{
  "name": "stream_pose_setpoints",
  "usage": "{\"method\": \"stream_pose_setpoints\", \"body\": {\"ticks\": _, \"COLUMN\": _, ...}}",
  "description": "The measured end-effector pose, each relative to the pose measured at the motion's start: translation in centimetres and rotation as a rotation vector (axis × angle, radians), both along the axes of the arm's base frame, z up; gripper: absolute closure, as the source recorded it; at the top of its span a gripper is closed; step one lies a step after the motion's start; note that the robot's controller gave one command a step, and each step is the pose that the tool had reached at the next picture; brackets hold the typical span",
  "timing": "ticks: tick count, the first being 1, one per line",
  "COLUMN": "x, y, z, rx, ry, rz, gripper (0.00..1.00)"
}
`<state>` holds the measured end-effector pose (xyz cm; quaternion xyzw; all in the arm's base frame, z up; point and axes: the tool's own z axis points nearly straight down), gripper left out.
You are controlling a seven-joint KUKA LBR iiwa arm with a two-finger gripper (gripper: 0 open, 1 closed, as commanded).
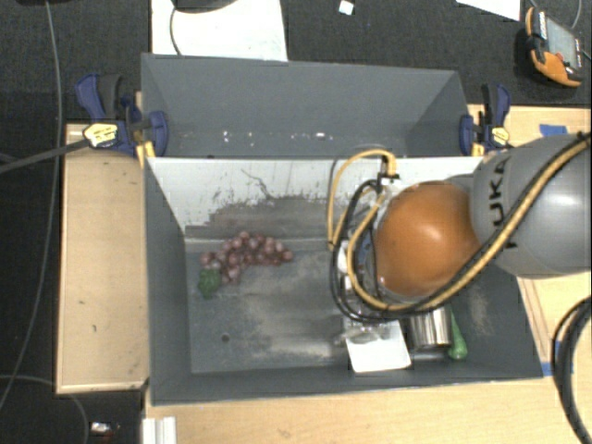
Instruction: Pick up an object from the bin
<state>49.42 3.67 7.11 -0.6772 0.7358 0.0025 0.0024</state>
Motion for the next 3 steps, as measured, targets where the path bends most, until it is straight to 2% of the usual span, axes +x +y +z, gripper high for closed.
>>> {"method": "stream_pose_setpoints", "body": {"ticks": 1, "x": 0.0, "y": 0.0, "z": 0.0, "rx": 0.0, "ry": 0.0, "rz": -0.001, "gripper": 1.0}}
{"method": "stream_pose_setpoints", "body": {"ticks": 2, "x": -0.1, "y": 0.0, "z": 1.8, "rx": 0.001, "ry": 0.003, "rz": -0.003, "gripper": 1.0}}
{"method": "stream_pose_setpoints", "body": {"ticks": 3, "x": -0.1, "y": 0.1, "z": 5.2, "rx": 0.002, "ry": 0.004, "rz": -0.005, "gripper": 1.0}}
